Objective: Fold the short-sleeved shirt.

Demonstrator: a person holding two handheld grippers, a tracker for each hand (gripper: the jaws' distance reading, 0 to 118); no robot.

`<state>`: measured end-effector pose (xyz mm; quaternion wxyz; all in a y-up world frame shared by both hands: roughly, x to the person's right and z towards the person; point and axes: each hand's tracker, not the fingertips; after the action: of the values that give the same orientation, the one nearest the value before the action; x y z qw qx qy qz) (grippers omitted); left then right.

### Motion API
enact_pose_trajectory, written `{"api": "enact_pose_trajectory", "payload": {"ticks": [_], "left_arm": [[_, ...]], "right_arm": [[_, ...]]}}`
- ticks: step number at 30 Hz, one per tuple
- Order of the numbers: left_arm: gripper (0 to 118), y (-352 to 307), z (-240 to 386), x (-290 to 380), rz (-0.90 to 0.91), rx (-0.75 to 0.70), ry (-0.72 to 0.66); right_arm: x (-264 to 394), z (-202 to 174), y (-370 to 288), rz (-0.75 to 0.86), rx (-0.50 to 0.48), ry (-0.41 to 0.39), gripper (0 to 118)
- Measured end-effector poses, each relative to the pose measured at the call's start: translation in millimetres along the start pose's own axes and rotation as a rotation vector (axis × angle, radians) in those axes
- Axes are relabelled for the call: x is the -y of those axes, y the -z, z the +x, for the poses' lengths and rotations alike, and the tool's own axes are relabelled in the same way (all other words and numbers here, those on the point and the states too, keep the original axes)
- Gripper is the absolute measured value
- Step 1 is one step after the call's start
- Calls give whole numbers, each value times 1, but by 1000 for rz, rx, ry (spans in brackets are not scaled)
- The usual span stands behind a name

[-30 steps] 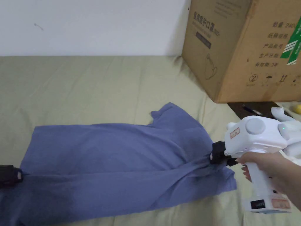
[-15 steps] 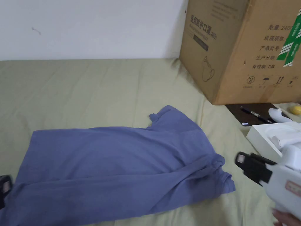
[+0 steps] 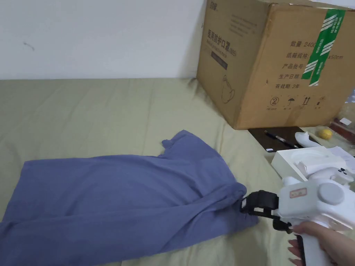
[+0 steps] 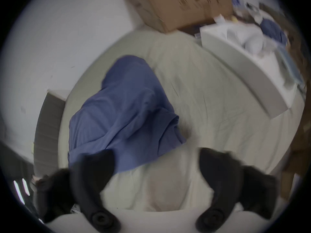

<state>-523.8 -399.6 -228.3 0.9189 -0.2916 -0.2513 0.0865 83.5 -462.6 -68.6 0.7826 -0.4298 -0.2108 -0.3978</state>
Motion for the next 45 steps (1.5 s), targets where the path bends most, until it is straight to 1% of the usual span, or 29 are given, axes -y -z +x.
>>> {"api": "enact_pose_trajectory", "payload": {"ticks": [1, 3, 6, 8, 9, 10, 12, 13, 14, 15, 16, 18, 23, 24, 25, 26, 27, 28, 29, 33, 35, 37, 38, 39, 40, 41, 42, 43, 45], "left_arm": [[0, 1, -3, 0, -9, -3, -23], [0, 1, -10, 2, -18, -19, -63], [0, 3, -20, 5, -35, -53, -107], [0, 8, -23, 6, -40, -64, -120], [0, 11, -24, 6, -49, -71, -123], [0, 9, -26, 9, -60, -77, -124], [0, 16, -25, 11, -77, -87, -121], [0, 19, -25, 12, -84, -91, -119], [0, 18, -27, 14, -95, -92, -116], [0, 21, -27, 15, -113, -88, -113], [0, 26, -28, 13, -137, -80, -111], [0, 36, -33, 9, -221, -77, -103], [0, 74, -56, -10, -401, -52, -127], [11, 85, -59, -13, -434, -64, -125], [39, 95, -59, -13, -454, -73, -122], [73, 105, -71, -11, -477, -100, -111], [113, 116, -73, -9, -504, -131, -94], [116, 122, -73, -7, -519, -156, -72], [114, 130, -73, -6, -488, -161, -45], [114, 164, -64, 8, -646, -309, 150], [108, 171, -59, 12, -666, -268, 210], [90, 172, -44, 13, -646, -271, 298], [74, 167, -37, 12, -638, -269, 332], [45, 164, -31, 12, -628, -246, 342], [25, 163, -24, 12, -626, -203, 333], [10, 163, -20, 12, -627, -213, 336], [5, 164, -18, 11, -624, -214, 360], [5, 165, -20, 10, -634, -128, 325], [5, 169, -28, 8, -645, -112, 232]], "right_arm": [[-3, 4, 6, 3, -19, 41, 113], [-14, 4, 18, 3, 5, 96, 109], [-20, 3, 36, -29, 27, 117, 109], [-22, -2, 46, -45, 71, 86, 107], [-21, -4, 51, -59, 88, 56, 98], [-21, -6, 53, -72, 95, 32, 71], [-20, -10, 55, -51, 169, -33, 32], [-17, -10, 54, -34, 181, -60, 10], [-16, -7, 52, -28, 119, -59, 9], [-16, -6, 48, -25, 52, -23, 9], [-15, -6, 44, -13, 85, -8, 9], [-11, -5, 34, 3, 59, -9, 9], [2, -13, 7, 17, 7, -108, 9], [4, -12, 6, 13, -2, -112, 9], [6, -14, 6, 5, -9, -111, 9], [8, -14, 7, -7, -9, -107, 9], [10, -14, 9, -15, -7, -105, 9], [12, -14, 10, -20, -6, -104, 9], [14, -16, 11, -21, -3, -106, 9], [17, -20, 17, -35, 7, -117, 9], [20, -23, 19, -42, 15, -124, 9], [20, -24, 21, -42, 27, -138, 9], [20, -26, 22, -39, 34, -149, 9], [20, -27, 22, -38, 39, -160, 9], [21, -29, 22, -38, 45, -172, 9], [20, -29, 23, -39, 48, -180, 9], [20, -30, 23, -38, 48, -187, 9], [21, -30, 23, -37, 45, -193, 9], [20, -29, 22, -35, 33, -194, 9]]}}
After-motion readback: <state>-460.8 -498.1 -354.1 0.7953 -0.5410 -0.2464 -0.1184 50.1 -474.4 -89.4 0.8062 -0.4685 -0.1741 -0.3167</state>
